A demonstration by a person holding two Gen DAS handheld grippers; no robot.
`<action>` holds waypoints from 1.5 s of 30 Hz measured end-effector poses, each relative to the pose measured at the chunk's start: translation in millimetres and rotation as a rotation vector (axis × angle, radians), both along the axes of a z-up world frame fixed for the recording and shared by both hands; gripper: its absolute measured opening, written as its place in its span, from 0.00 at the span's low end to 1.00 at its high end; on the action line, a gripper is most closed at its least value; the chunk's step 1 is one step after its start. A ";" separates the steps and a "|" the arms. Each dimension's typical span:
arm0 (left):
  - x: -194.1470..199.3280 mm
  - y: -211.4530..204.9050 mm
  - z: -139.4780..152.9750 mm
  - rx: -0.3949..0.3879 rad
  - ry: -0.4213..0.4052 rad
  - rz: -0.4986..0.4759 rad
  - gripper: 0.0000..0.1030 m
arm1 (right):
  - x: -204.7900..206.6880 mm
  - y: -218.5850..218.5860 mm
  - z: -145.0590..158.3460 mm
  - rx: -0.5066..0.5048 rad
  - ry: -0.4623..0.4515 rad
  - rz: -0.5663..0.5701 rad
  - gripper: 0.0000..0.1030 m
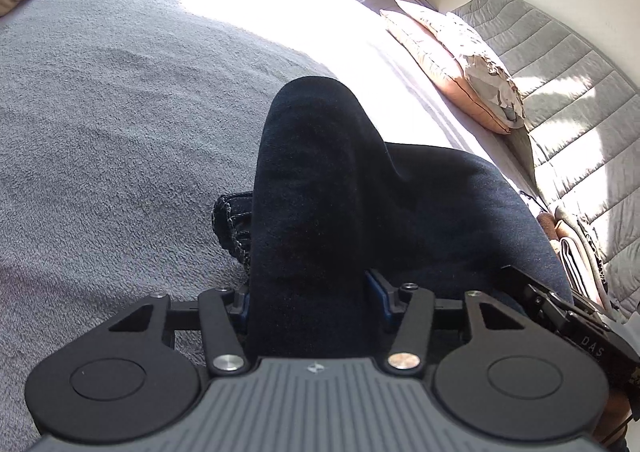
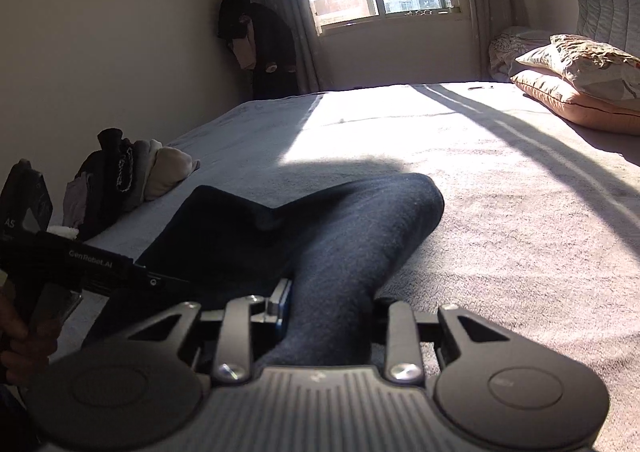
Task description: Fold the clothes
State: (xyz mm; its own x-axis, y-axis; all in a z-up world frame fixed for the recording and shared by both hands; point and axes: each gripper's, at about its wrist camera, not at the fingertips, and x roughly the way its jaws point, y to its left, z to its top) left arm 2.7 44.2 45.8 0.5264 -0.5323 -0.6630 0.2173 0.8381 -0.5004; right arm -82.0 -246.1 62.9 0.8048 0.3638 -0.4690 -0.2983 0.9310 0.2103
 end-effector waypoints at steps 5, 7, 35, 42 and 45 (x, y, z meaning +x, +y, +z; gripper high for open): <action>2.9 -27.1 2.8 0.032 -0.011 -0.001 0.52 | -3.2 -8.9 1.4 -0.013 -0.013 -0.045 0.29; 2.4 -37.1 3.3 0.034 -0.023 -0.012 0.52 | -5.0 -16.0 0.8 -0.010 -0.016 -0.060 0.28; 41.4 -462.3 164.6 -0.090 -0.447 -0.568 0.49 | -117.2 -259.3 90.2 -0.022 -0.591 -0.796 0.26; 33.9 -696.0 155.4 -0.089 -0.477 -0.833 0.49 | -144.1 -386.6 85.2 0.120 -0.597 -1.198 0.26; 20.3 -781.9 107.4 0.078 -0.455 -0.919 0.56 | -151.6 -434.4 53.8 0.268 -0.468 -1.413 0.33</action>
